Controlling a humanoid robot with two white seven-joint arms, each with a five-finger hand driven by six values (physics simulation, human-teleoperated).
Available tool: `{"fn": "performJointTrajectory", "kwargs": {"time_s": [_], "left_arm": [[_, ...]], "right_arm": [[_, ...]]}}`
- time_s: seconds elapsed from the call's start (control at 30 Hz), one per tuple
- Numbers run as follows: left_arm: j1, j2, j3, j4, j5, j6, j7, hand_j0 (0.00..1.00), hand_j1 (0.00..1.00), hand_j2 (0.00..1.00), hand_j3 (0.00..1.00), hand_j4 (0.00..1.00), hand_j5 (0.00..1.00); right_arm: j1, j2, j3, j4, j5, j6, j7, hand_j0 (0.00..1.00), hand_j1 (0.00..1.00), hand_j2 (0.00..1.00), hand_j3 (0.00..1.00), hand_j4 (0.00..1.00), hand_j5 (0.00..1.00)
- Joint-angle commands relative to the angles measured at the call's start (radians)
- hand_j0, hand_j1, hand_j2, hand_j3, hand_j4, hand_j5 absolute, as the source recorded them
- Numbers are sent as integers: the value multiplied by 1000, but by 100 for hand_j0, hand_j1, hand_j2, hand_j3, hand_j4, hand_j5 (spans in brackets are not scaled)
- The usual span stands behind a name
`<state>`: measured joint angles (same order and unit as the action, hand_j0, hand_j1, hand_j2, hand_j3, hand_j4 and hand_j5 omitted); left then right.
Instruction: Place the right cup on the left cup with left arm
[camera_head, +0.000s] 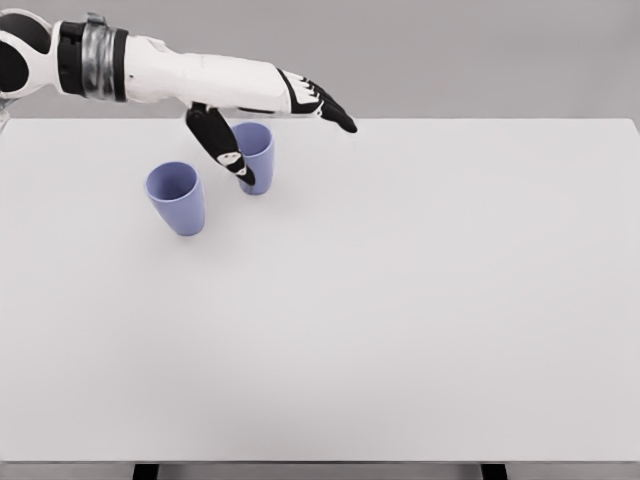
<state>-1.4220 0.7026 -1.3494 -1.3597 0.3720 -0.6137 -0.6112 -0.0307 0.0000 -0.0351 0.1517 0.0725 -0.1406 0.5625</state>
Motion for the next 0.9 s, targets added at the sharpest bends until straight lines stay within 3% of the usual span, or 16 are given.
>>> {"fn": "performJointTrajectory", "kwargs": {"time_s": [0.0, 0.43, 0.8, 0.87], "left_arm": [[2, -34, 0, 83, -22, 3, 0, 100, 100, 100, 100, 100, 100], [25, -34, -4, 235, -62, 3, 0, 100, 100, 100, 100, 100, 100], [25, -54, 0, 251, -93, 3, 0, 100, 100, 100, 100, 100, 100], [25, -80, -2, 293, -99, 3, 0, 100, 100, 100, 100, 100, 100]], "right_arm": [[0, 0, 0, 0, 1, -1, 0, 100, 100, 100, 100, 100, 100], [0, 0, 0, 0, 1, -1, 0, 100, 100, 100, 100, 100, 100], [0, 0, 0, 0, 1, -1, 0, 100, 100, 100, 100, 100, 100], [-2, 0, 0, 0, 1, -1, 0, 100, 100, 100, 100, 100, 100]]}}
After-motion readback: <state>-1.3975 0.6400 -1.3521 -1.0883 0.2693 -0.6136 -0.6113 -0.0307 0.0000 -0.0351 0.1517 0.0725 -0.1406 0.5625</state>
